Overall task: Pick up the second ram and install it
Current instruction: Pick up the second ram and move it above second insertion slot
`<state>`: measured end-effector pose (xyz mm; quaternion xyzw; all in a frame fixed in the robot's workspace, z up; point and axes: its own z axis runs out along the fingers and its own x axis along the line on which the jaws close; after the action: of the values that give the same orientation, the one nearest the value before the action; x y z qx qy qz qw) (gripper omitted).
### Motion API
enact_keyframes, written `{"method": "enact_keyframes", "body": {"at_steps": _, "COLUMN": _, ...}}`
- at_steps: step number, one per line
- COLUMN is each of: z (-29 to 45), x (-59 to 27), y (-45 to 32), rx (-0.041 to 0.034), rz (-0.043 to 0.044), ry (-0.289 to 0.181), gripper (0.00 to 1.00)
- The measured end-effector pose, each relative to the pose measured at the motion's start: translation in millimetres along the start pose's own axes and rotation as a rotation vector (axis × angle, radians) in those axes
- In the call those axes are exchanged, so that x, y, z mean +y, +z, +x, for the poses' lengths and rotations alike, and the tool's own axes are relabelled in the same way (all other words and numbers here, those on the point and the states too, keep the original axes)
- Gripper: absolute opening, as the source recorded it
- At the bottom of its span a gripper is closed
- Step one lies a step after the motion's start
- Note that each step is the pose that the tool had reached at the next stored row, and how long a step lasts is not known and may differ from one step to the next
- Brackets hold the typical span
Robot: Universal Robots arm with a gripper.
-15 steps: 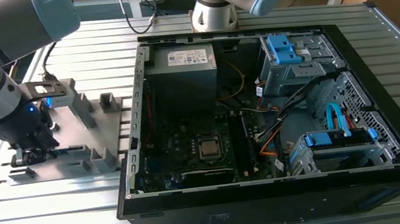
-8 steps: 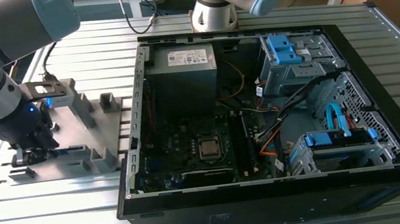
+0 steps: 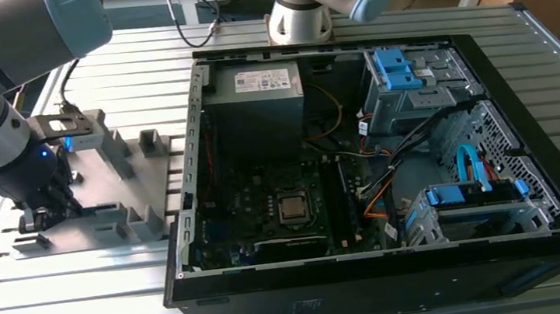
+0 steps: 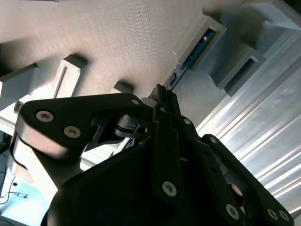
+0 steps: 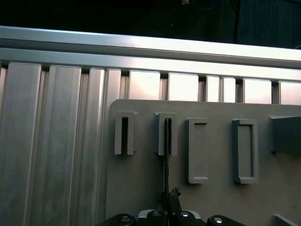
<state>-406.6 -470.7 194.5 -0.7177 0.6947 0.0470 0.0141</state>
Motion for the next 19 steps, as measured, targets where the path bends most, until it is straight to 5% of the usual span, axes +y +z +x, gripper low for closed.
{"method": "enact_keyframes", "body": {"at_steps": 10, "z": 0.0, "x": 0.0, "y": 0.1, "rx": -0.0001, "rz": 0.0002, "ry": 0.000, "gripper": 0.14}}
{"method": "enact_keyframes", "body": {"at_steps": 19, "z": -0.7, "x": 0.3, "y": -7.8, "rx": -0.0019, "rz": 0.0001, "ry": 0.000, "gripper": 0.14}}
